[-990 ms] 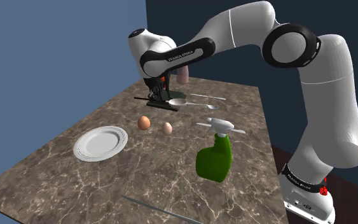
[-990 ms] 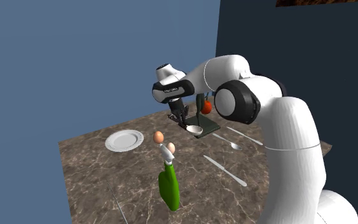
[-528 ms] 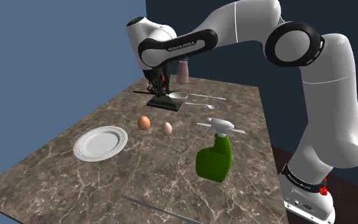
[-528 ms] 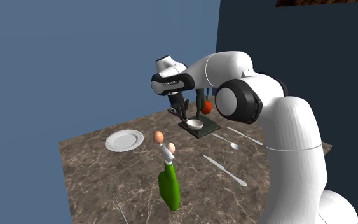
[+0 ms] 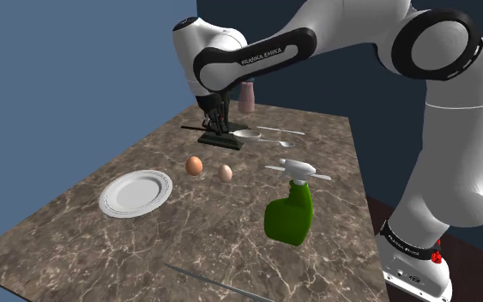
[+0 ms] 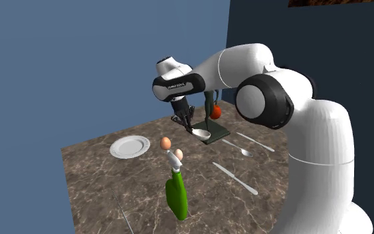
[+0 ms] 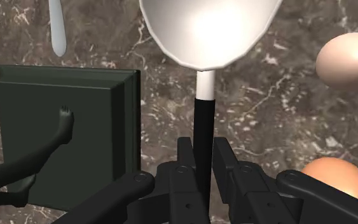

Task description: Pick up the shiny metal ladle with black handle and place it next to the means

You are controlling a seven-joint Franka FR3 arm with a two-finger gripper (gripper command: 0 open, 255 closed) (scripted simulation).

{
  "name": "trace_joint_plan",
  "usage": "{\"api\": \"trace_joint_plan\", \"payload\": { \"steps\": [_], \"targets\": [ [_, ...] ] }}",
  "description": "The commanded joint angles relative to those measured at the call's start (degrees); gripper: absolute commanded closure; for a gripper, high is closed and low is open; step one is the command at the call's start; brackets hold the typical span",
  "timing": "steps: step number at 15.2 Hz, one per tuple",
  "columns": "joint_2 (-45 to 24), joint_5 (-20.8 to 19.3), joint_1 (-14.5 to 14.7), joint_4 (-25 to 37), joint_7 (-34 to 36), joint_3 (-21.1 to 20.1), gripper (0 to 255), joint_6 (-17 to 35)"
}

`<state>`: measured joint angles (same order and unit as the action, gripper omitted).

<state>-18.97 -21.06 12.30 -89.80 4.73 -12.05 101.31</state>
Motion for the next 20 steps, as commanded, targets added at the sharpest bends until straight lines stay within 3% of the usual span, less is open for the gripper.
{"api": "trace_joint_plan", "payload": {
  "steps": [1,12,20],
  "targets": [
    [3.8,0.6,0.6,-5.0,1.8,-0.8,255,0.8],
    [18.3,5.3,5.4,-23.2,11.4,-5.9,255,2.1],
    [16.4,4.1,5.4,-27.1,13.3,-5.8,255,7.7]
  ]
}}
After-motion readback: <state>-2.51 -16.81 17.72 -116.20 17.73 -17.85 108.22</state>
